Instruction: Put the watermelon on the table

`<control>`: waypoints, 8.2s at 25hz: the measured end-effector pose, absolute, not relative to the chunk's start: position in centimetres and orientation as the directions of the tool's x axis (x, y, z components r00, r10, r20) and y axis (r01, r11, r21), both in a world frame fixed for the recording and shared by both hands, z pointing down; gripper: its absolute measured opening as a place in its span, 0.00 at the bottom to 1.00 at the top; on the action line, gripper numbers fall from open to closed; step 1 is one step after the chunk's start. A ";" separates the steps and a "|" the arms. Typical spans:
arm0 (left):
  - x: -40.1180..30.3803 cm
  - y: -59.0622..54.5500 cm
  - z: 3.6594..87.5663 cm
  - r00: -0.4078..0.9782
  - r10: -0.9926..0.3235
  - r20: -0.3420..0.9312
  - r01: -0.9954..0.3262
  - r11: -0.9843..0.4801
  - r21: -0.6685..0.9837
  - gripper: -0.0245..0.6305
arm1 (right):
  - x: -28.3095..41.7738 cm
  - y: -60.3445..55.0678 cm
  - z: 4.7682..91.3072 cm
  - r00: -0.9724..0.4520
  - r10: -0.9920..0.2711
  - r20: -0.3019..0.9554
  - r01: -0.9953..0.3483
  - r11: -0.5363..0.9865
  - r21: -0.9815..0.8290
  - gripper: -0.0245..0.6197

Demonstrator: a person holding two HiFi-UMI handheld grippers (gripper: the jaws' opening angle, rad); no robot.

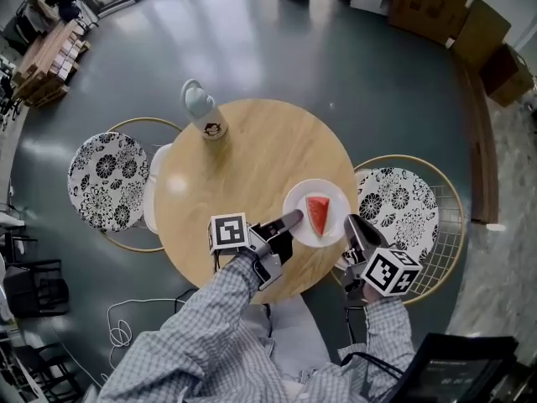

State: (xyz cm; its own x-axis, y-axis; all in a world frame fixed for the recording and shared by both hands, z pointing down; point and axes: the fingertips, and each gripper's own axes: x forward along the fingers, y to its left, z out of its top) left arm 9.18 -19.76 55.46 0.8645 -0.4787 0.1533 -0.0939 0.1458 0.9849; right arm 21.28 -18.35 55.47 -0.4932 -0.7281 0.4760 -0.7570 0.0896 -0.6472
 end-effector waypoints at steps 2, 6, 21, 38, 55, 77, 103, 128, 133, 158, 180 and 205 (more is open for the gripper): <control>9.2 -20.1 56.1 0.862 -0.479 0.166 -0.107 0.148 0.983 0.10 | 21.4 -18.7 56.0 -0.494 -0.724 0.481 -0.760 0.091 -0.644 0.13; 9.6 -20.6 57.0 0.862 -0.473 0.179 -0.120 0.152 0.981 0.10 | 21.8 -19.0 56.9 -0.488 -0.725 0.486 -0.757 0.074 -0.649 0.13; 11.7 -21.0 60.5 0.875 -0.416 0.249 -0.183 0.191 0.964 0.10 | 23.7 -18.9 60.7 -0.455 -0.705 0.544 -0.795 0.047 -0.604 0.13; 12.6 -21.7 63.0 0.867 -0.386 0.316 -0.261 0.190 0.947 0.10 | 24.4 -20.1 62.6 -0.406 -0.716 0.569 -0.838 0.043 -0.543 0.09; 12.8 -21.9 63.4 0.864 -0.382 0.327 -0.263 0.211 0.941 0.09 | 19.9 -17.3 59.1 -0.376 -0.671 0.639 -0.833 0.547 0.084 0.09; 13.0 -22.2 63.2 0.852 -0.392 0.346 -0.296 0.184 0.937 0.10 | 14.0 -13.8 61.4 -0.285 -0.629 0.723 -0.395 0.765 0.509 0.10; 6.6 -17.9 61.4 0.830 -0.499 0.250 -0.215 0.129 0.968 0.17 | 13.3 -15.1 63.8 -0.295 -0.556 0.777 -0.474 0.791 0.386 0.10; -0.1 -11.8 49.4 0.840 -0.490 0.234 -0.358 -0.174 0.917 0.05 | 9.2 -12.2 50.9 -0.544 -0.659 0.519 -0.813 0.568 -0.131 0.05; -2.5 -9.3 46.2 0.839 -0.507 0.196 -0.337 -0.202 0.920 0.05 | 6.9 -10.8 47.2 -0.566 -0.697 0.440 -0.821 0.523 -0.229 0.05; -11.8 4.8 43.3 0.861 -0.480 0.170 -0.345 -0.305 0.887 0.05 | -2.4 2.4 44.0 -0.547 -0.736 0.398 -0.837 0.472 -0.278 0.05; -7.8 11.3 39.7 0.859 -0.490 0.150 -0.368 -0.387 0.845 0.05 | 1.4 9.2 39.6 -0.585 -0.764 0.272 -0.794 0.471 -0.384 0.05; -7.1 8.8 37.8 0.892 -0.445 0.081 -0.312 -0.474 0.823 0.05 | 0.5 6.9 37.0 -0.580 -0.794 0.184 -0.789 0.491 -0.370 0.05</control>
State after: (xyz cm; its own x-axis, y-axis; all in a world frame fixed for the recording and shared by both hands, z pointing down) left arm -7.14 8.80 37.82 0.8917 -0.4454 0.0812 -0.3119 -0.4743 0.8232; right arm 0.50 6.93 37.00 -0.5801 -0.7936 0.1837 -0.7888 0.4910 -0.3697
